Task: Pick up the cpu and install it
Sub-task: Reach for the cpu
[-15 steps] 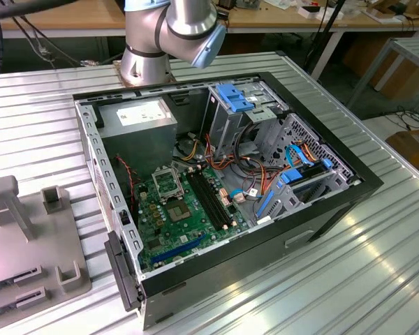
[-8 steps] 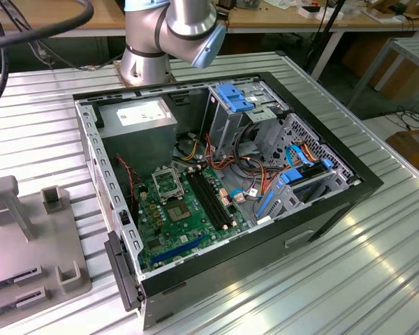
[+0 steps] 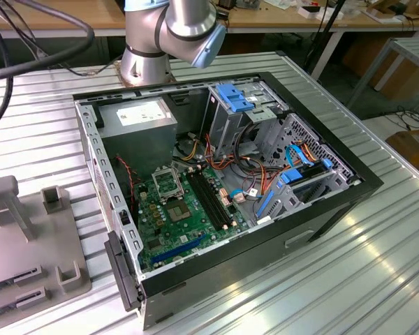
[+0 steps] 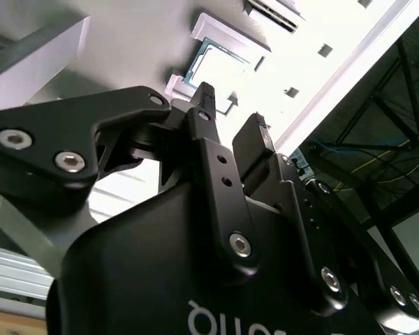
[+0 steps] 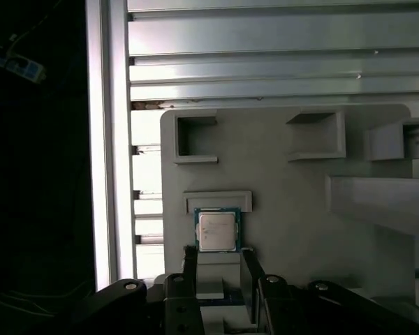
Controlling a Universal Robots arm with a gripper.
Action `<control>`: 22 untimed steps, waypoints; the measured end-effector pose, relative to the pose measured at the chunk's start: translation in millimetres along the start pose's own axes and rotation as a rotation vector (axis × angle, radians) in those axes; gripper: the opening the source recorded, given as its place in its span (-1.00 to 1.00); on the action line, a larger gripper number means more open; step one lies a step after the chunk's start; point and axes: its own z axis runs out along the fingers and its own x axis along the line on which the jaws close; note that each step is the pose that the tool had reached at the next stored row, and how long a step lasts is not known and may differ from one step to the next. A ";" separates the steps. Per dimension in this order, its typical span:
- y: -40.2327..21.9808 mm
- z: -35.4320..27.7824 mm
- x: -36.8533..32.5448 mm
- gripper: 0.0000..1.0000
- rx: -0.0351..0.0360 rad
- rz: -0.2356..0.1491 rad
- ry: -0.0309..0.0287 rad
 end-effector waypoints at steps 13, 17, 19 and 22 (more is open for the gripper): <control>-0.7 27.2 -0.1 -0.23 0.0000 -0.001 0.0000; -0.9 32.1 -0.1 -0.23 0.0002 0.000 0.0002; -0.9 32.4 -0.1 -0.23 0.0000 0.000 0.0000; -0.9 32.5 -0.1 -0.23 0.0000 -0.001 0.0000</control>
